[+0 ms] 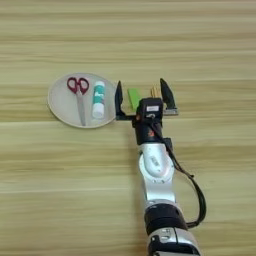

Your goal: Move the objects on the table

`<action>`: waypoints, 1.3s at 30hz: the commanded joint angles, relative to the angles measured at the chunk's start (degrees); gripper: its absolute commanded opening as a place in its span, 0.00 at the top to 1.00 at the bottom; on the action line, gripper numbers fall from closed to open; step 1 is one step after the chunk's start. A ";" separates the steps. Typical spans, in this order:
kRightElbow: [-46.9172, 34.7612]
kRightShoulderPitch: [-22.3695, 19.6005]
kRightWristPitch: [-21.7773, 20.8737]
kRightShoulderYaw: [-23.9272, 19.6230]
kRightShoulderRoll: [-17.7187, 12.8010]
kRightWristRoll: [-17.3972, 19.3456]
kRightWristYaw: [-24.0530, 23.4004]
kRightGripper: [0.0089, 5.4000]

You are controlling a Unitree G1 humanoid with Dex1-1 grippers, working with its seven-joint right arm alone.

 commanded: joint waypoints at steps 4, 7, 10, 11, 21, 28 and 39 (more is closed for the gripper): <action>-1.80 -3.90 -0.64 -0.03 -1.42 -0.31 -0.21 0.00; -1.89 -3.85 -0.63 -0.04 -1.53 -0.33 -0.17 0.00; -1.54 -3.89 -0.81 -0.08 -1.60 -0.31 -0.14 0.00; -1.52 -3.89 -0.85 -0.07 -1.64 -0.29 -0.09 0.00; 2.40 -7.11 2.20 -0.36 -2.30 2.64 3.46 0.00; 3.24 -12.59 5.09 -0.13 -4.09 2.85 5.74 0.00; 4.65 -19.14 14.70 5.65 -0.71 0.43 9.69 0.00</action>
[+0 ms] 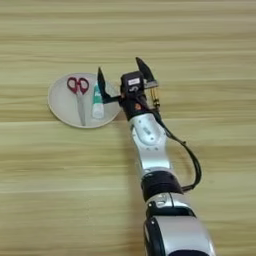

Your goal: Move the objects on the table

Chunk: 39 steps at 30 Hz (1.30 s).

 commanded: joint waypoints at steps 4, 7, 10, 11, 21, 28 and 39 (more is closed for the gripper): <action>-3.05 -7.68 12.62 3.99 1.83 0.91 6.86 0.00; -1.60 -9.48 17.50 4.92 2.30 -0.28 7.01 0.00; -0.80 -10.51 20.95 5.67 2.90 -1.55 5.54 0.00; -0.75 -10.67 21.50 5.89 3.08 -2.05 4.76 0.00; -1.14 -13.86 31.85 4.38 4.02 -2.29 -1.79 0.00; -9.96 -11.58 43.80 7.89 4.16 -2.52 3.17 0.00; -17.78 -9.36 52.12 10.51 3.35 -2.34 8.69 0.00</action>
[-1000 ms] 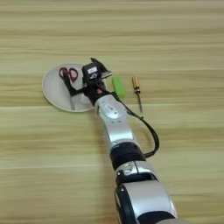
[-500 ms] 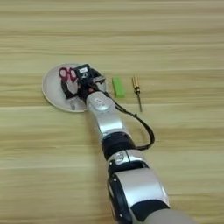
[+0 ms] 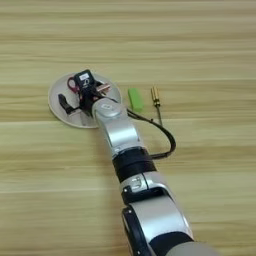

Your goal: Move the objects on the table

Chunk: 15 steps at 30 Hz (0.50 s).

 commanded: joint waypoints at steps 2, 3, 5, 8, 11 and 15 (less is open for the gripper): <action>-3.47 -3.21 0.21 1.54 -1.72 -1.03 1.91 0.00; -3.46 -3.12 0.50 1.90 -1.91 -1.26 2.29 0.00; -2.94 -2.91 1.19 3.24 -2.47 -2.17 3.27 0.00; -1.74 -2.47 1.10 5.36 -3.35 -4.74 3.01 0.00; 0.05 -2.56 0.97 6.49 -4.01 -6.70 2.42 0.00; 1.31 -2.47 0.54 7.49 -4.78 -8.12 2.68 0.00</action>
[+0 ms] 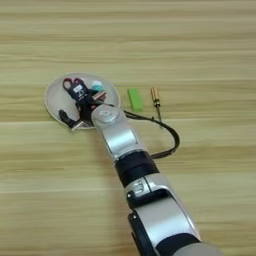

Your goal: Move the objects on the table

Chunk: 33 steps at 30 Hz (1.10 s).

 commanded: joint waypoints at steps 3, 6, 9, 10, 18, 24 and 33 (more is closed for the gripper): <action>-0.15 -1.94 -2.38 2.93 -2.71 -3.27 1.42 0.00; -0.61 -0.87 -3.59 4.38 -3.62 -4.44 2.41 0.00; -2.07 0.65 -4.68 5.65 -4.89 -5.32 3.71 0.00; -2.55 1.04 -4.91 5.88 -5.27 -5.48 4.08 0.00; -7.39 5.75 -6.98 7.28 -9.59 -4.69 10.93 0.00; -8.80 9.53 -9.95 7.57 -13.43 -4.62 15.30 0.00; -13.70 13.66 -15.65 8.51 -18.63 -4.00 21.76 0.00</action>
